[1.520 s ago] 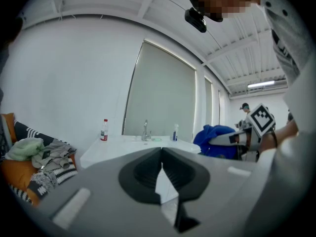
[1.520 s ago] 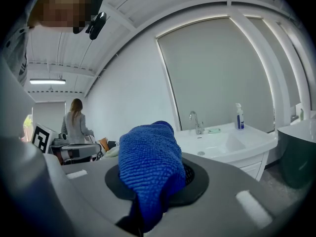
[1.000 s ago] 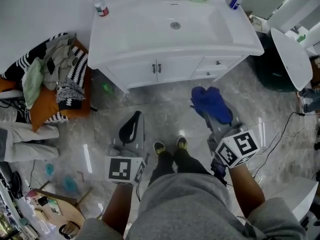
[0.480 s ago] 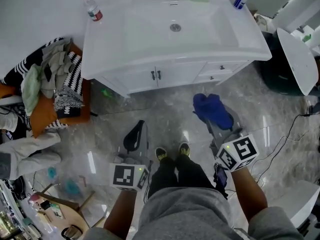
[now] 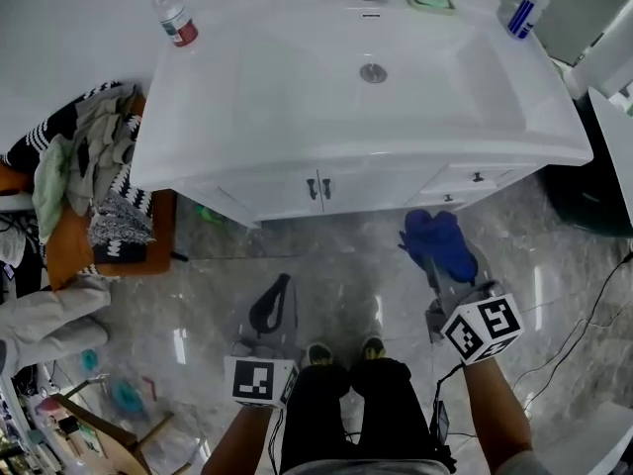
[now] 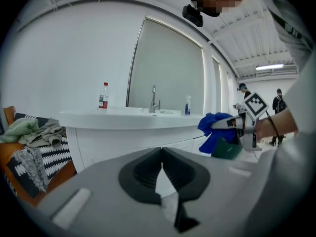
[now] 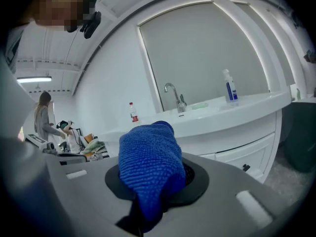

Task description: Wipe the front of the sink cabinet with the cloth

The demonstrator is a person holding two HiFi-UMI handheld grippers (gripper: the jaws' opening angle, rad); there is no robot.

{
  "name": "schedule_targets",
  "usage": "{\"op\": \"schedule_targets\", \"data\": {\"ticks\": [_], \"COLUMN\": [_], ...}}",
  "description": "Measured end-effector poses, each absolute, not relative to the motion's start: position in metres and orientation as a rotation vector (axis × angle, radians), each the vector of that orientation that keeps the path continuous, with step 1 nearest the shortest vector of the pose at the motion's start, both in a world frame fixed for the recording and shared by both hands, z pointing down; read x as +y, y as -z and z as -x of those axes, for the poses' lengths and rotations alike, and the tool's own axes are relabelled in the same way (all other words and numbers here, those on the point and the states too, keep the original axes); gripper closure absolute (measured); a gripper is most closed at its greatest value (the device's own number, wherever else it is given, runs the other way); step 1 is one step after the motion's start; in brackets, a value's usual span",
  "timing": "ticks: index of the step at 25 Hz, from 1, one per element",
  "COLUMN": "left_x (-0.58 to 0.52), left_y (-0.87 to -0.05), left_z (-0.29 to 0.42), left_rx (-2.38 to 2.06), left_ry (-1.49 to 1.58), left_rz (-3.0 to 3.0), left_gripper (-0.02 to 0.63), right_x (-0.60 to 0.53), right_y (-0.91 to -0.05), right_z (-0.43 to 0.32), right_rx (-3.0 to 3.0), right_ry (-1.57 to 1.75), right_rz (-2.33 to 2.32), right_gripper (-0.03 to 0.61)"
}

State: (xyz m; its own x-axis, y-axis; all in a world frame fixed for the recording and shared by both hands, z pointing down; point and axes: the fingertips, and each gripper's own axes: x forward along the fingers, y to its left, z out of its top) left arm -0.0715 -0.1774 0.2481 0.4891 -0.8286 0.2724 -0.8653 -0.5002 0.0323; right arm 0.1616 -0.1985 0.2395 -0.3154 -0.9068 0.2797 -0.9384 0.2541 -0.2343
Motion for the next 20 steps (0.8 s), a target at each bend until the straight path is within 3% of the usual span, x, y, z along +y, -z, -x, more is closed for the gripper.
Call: {"op": "schedule_targets", "data": {"ticks": [12,20], "left_x": [-0.229,-0.271], "left_y": [-0.395,-0.509], "left_z": [0.075,0.084], "left_rx": [-1.54,-1.606], "left_ry": [-0.281,-0.191], "left_rz": [-2.59,-2.669], "left_gripper": [0.603,0.603], "right_x": [-0.273,-0.314], "right_y": [-0.353,-0.404], "right_z": [-0.224,-0.278], "right_rx": [-2.538,-2.172], "right_ry": [-0.718,-0.212], "right_rz": [-2.049,-2.293], "right_gripper": [0.5,0.497]}}
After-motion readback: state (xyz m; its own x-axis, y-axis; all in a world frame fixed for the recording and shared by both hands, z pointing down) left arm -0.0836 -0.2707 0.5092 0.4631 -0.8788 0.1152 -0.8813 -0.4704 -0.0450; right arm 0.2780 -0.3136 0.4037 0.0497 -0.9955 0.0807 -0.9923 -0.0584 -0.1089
